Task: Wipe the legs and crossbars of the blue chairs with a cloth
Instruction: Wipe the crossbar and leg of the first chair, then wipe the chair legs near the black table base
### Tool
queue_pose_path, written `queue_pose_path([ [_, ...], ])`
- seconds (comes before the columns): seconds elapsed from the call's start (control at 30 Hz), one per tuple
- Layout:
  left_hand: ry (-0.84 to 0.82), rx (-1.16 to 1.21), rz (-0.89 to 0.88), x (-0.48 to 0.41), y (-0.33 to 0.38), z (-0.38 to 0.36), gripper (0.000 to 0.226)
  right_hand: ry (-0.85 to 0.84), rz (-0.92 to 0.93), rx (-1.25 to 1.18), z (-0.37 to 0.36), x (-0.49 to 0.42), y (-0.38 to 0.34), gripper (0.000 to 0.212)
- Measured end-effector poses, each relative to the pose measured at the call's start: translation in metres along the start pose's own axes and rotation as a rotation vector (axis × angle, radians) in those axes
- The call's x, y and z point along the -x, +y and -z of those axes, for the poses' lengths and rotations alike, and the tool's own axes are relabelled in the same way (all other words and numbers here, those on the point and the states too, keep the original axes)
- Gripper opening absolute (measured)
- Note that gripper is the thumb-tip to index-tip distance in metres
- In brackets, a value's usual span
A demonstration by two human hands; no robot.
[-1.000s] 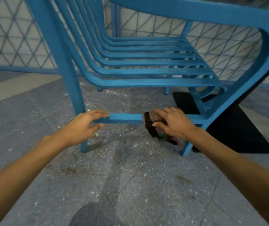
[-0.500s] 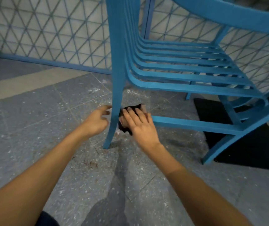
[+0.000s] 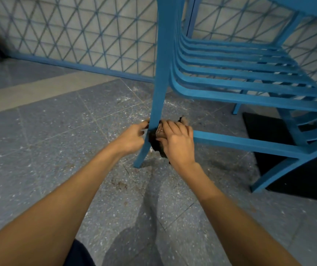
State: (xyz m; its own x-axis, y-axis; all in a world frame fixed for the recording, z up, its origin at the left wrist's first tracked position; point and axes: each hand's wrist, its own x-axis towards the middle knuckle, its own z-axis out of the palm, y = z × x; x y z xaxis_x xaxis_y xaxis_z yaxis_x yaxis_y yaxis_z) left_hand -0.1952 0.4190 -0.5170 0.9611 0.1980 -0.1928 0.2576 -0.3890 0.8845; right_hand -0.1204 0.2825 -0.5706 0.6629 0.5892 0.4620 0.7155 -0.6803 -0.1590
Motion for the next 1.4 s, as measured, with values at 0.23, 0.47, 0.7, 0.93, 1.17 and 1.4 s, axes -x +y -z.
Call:
queue_pose_path([
  [0.23, -0.024, -0.084, 0.053, 0.006, -0.007, 0.011, 0.082, -0.031, 0.112, -0.062, 0.031, 0.033, 0.072, 0.063],
  [0.47, -0.053, -0.080, 0.023, 0.015, 0.003, 0.008, 0.075, 0.061, -0.068, -0.052, 0.018, 0.030, 0.034, 0.051],
  [0.7, -0.105, -0.279, 0.149, 0.029, -0.004, -0.006, 0.037, 0.056, -0.103, -0.375, 0.013, 0.021, -0.011, 0.041],
  [0.93, -0.009, -0.304, -0.055, 0.022, 0.032, -0.045, 0.037, -0.299, 0.083, -0.107, 0.073, 0.013, 0.078, 0.050],
  [1.17, 0.068, -0.462, -0.330, -0.005, 0.061, -0.110, 0.039, -0.284, 0.065, -0.006, 0.112, 0.062, 0.193, 0.046],
  [1.4, 0.212, -0.603, -0.516, -0.034, 0.095, -0.154, 0.031, 0.017, -0.227, 0.230, 0.100, 0.098, 0.211, 0.048],
])
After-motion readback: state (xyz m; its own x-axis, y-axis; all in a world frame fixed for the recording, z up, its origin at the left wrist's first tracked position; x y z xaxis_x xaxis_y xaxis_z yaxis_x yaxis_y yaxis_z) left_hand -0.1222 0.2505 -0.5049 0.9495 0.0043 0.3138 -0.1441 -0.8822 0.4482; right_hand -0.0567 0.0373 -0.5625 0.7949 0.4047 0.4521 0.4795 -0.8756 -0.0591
